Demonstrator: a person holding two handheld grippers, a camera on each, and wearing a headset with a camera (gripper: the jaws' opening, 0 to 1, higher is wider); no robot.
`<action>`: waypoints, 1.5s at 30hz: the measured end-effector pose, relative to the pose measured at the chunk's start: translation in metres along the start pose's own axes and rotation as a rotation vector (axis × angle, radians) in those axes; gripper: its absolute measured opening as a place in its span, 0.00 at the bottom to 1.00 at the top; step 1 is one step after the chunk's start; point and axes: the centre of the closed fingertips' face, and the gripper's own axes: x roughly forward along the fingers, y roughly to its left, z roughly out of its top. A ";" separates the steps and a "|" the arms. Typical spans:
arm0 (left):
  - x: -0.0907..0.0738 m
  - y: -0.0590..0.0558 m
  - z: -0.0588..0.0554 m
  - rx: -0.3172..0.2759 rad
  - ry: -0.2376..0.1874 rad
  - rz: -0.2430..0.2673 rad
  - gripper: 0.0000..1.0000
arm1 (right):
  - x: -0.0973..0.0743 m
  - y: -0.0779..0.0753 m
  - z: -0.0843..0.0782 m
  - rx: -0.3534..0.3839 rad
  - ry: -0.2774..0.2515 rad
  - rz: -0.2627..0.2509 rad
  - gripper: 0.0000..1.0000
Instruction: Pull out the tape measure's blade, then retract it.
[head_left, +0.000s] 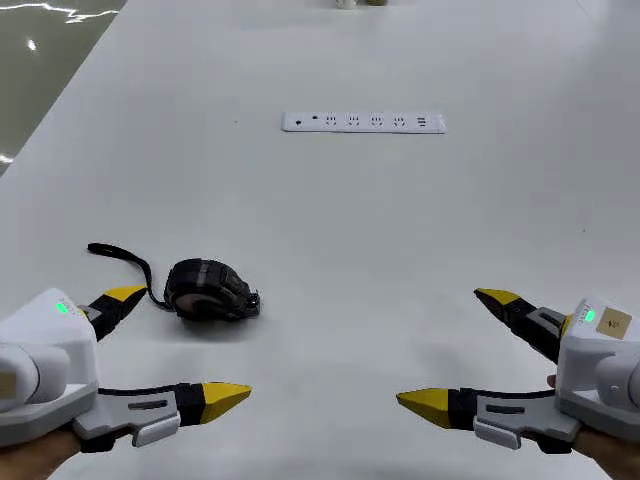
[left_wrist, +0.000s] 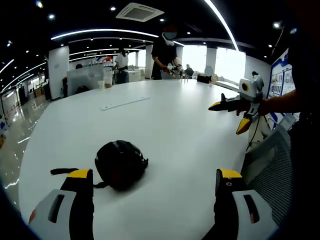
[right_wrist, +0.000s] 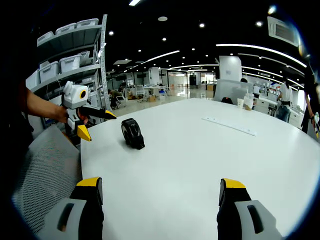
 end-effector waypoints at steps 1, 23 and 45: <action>0.000 0.000 -0.001 0.000 0.002 0.000 0.99 | 0.000 0.000 0.000 0.000 0.000 -0.002 0.98; -0.006 -0.001 -0.002 -0.013 0.005 0.007 0.99 | 0.004 0.007 0.009 -0.005 -0.001 -0.001 0.99; -0.009 0.001 0.001 -0.024 -0.005 0.005 0.99 | -0.002 0.003 0.009 0.019 -0.007 -0.021 0.99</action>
